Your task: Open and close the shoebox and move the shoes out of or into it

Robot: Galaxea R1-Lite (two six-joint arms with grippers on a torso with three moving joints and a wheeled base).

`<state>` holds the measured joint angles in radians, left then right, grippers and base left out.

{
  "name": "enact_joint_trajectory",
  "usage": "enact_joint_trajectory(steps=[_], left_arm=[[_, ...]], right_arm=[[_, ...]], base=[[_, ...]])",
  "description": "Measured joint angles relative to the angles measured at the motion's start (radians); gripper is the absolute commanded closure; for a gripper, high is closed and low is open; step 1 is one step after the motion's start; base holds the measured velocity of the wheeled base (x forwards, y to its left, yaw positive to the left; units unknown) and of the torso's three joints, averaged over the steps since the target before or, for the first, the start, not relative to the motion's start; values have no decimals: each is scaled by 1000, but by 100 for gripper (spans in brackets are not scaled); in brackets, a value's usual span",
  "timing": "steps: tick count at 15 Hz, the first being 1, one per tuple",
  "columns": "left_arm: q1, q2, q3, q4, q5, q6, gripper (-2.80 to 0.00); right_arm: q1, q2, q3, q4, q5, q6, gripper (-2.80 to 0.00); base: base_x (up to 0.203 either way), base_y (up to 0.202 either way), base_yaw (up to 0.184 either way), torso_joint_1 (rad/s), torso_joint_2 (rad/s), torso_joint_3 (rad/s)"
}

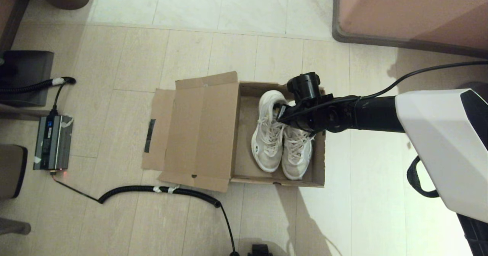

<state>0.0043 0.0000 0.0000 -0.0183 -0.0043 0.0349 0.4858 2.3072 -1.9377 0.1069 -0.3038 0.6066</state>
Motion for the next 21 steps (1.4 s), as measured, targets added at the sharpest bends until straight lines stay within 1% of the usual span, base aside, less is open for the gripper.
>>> enact_joint_trajectory(steps=[5, 7, 8, 9, 13, 16, 17, 19, 21], left_arm=[[0, 0, 0, 0, 0, 0, -280], [0, 0, 0, 0, 0, 0, -280], [0, 0, 0, 0, 0, 0, -280], [0, 0, 0, 0, 0, 0, -280], [0, 0, 0, 0, 0, 0, -280], [0, 0, 0, 0, 0, 0, -280], [0, 0, 0, 0, 0, 0, -280], [0, 0, 0, 0, 0, 0, -280], [0, 0, 0, 0, 0, 0, -280]], right_arm=[[1, 5, 0, -10, -1, -4, 0], [1, 8, 0, -11, -17, -8, 0], [1, 10, 0, -13, -22, -13, -280], [0, 12, 0, -16, -23, -24, -280], [0, 15, 0, -24, -28, -28, -280], [0, 1, 8, -18, -82, -30, -280], [0, -16, 16, -13, -99, -32, 0], [1, -77, 46, 1, -109, -33, 0], [4, -178, 95, 20, -111, -41, 0]], base=[[0, 0, 0, 0, 0, 0], [0, 0, 0, 0, 0, 0], [0, 0, 0, 0, 0, 0], [0, 0, 0, 0, 0, 0], [0, 0, 0, 0, 0, 0], [0, 0, 0, 0, 0, 0], [0, 0, 0, 0, 0, 0], [0, 0, 0, 0, 0, 0], [0, 0, 0, 0, 0, 0]])
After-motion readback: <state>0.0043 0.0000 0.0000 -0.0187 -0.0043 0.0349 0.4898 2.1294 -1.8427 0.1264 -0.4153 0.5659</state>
